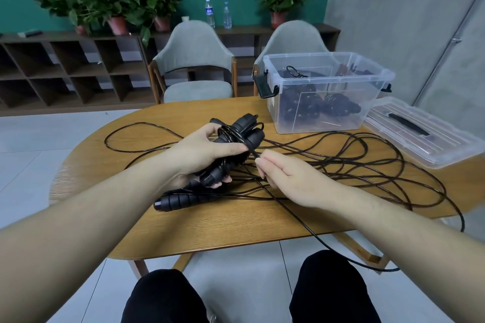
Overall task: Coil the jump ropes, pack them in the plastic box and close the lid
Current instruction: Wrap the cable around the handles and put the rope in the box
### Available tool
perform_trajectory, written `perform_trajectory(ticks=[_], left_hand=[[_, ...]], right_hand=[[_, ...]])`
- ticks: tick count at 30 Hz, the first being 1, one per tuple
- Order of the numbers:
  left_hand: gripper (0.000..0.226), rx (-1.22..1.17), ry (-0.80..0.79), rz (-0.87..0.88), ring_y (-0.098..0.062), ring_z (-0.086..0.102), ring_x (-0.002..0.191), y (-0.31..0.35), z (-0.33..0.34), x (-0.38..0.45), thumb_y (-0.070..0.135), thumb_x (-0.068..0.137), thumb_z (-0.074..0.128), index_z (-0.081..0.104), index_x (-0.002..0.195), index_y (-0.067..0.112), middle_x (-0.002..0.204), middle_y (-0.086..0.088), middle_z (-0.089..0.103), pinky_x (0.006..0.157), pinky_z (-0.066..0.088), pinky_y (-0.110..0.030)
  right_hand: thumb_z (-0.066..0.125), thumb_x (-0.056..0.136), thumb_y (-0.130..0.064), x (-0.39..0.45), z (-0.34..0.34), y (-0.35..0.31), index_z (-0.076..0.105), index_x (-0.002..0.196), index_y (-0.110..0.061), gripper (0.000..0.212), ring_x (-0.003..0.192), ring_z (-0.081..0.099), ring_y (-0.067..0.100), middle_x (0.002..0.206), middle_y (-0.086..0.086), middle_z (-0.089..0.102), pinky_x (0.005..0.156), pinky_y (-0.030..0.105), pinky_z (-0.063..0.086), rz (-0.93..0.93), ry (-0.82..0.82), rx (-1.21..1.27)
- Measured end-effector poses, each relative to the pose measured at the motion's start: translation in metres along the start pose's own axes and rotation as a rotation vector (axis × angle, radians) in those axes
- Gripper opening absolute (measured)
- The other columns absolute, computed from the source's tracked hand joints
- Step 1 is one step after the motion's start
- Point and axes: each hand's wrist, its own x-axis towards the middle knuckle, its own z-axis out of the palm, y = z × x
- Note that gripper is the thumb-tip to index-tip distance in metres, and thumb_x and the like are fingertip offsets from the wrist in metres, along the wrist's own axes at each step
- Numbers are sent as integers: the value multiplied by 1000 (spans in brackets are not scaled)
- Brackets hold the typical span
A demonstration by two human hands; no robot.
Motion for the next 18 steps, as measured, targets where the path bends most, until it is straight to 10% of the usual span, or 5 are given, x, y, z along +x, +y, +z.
perform_trajectory(ticks=[18], left_hand=[[78, -87, -554, 54, -33, 66, 59, -1, -9, -11, 48, 62, 92, 48, 124, 26, 94, -22, 68, 45, 53, -31]], right_hand=[[24, 85, -85, -6, -10, 25, 61, 87, -30, 66, 79, 60, 10, 79, -7, 65, 75, 34, 50, -68, -162, -282]])
